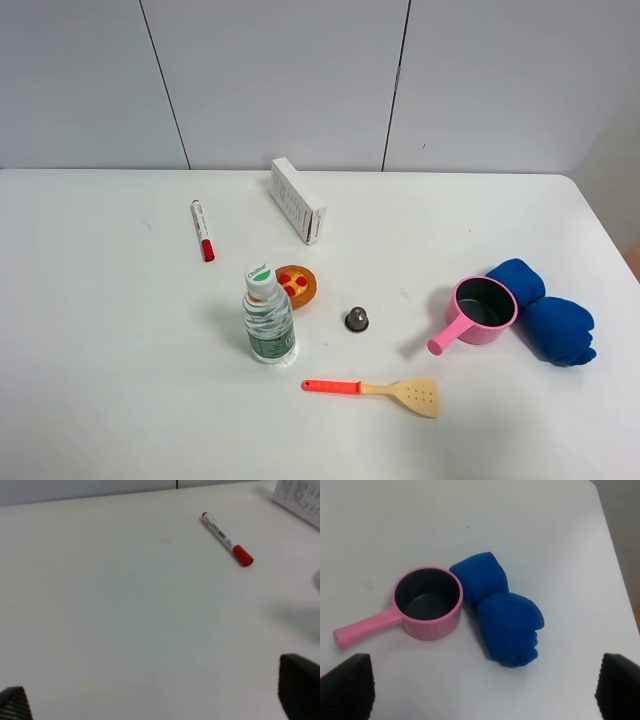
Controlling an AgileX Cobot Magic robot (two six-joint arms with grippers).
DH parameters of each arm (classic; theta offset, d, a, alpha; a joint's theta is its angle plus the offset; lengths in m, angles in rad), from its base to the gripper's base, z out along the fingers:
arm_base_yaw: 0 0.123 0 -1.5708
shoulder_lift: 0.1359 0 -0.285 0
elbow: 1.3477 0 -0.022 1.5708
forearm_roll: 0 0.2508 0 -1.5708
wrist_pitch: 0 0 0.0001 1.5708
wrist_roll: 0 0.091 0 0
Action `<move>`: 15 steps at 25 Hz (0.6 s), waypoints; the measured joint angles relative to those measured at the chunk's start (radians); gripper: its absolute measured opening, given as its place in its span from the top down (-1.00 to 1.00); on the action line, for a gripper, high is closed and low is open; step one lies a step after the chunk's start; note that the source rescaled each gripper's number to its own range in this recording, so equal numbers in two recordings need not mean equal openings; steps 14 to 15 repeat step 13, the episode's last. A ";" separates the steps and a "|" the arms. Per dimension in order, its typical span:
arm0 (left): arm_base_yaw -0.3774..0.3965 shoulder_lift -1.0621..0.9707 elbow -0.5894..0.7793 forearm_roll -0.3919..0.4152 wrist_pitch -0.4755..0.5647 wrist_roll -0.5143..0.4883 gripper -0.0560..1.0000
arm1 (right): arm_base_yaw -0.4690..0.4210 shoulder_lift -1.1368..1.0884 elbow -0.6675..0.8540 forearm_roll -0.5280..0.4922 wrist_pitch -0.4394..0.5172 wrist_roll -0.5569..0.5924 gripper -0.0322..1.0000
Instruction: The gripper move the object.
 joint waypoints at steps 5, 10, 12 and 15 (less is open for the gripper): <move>0.000 0.000 0.000 0.000 0.000 0.000 -1.00 | 0.007 0.000 0.000 -0.016 -0.003 0.025 -0.69; 0.000 0.000 0.000 0.000 0.000 0.000 -1.00 | 0.007 0.000 0.000 -0.016 -0.005 0.026 -0.69; 0.000 0.000 0.000 0.000 0.000 0.000 -1.00 | 0.007 0.000 0.000 -0.016 -0.005 0.026 -0.69; 0.000 0.000 0.000 0.000 0.000 0.000 -1.00 | 0.007 0.000 0.000 -0.016 -0.005 0.026 -0.69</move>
